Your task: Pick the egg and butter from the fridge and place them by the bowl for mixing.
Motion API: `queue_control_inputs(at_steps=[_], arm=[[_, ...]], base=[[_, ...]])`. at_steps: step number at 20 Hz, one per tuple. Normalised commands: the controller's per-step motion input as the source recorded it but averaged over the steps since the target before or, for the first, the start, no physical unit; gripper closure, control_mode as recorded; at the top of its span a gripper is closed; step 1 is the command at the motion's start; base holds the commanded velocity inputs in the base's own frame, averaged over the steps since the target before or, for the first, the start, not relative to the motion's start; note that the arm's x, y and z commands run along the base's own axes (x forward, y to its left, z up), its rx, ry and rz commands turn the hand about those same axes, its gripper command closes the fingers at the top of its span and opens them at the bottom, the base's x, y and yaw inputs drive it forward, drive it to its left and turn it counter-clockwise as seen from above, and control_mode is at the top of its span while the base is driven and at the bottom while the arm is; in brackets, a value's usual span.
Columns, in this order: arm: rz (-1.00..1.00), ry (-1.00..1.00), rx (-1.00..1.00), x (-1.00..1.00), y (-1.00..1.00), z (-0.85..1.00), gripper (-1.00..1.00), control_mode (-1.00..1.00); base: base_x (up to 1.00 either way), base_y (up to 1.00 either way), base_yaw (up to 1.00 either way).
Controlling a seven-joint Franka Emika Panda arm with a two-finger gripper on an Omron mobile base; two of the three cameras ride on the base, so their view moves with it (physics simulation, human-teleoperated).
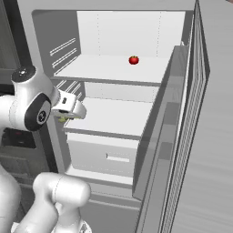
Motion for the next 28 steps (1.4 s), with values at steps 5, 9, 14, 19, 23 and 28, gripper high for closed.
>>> queue_control_inputs(at_steps=[5,9,14,19,23,28], arm=[[0.0,0.0,0.0,-0.24,-0.1,0.12,1.0,-1.0],[0.0,0.0,0.0,-0.2,-0.26,0.12,1.0,-1.0],[0.0,0.0,0.0,-0.29,-0.11,0.01,1.0,-1.0],[0.0,0.0,0.0,-0.17,0.0,0.0,1.0,1.0],[0.0,0.0,0.0,0.0,0.0,0.0,1.0,1.0],[0.0,0.0,0.0,0.0,0.0,0.0,1.0,1.0]], base=[[0.0,0.0,0.0],[0.0,0.0,0.0],[0.0,0.0,0.0],[-0.42,0.01,0.0],[-0.99,0.52,0.15],[-0.93,0.77,0.51]])
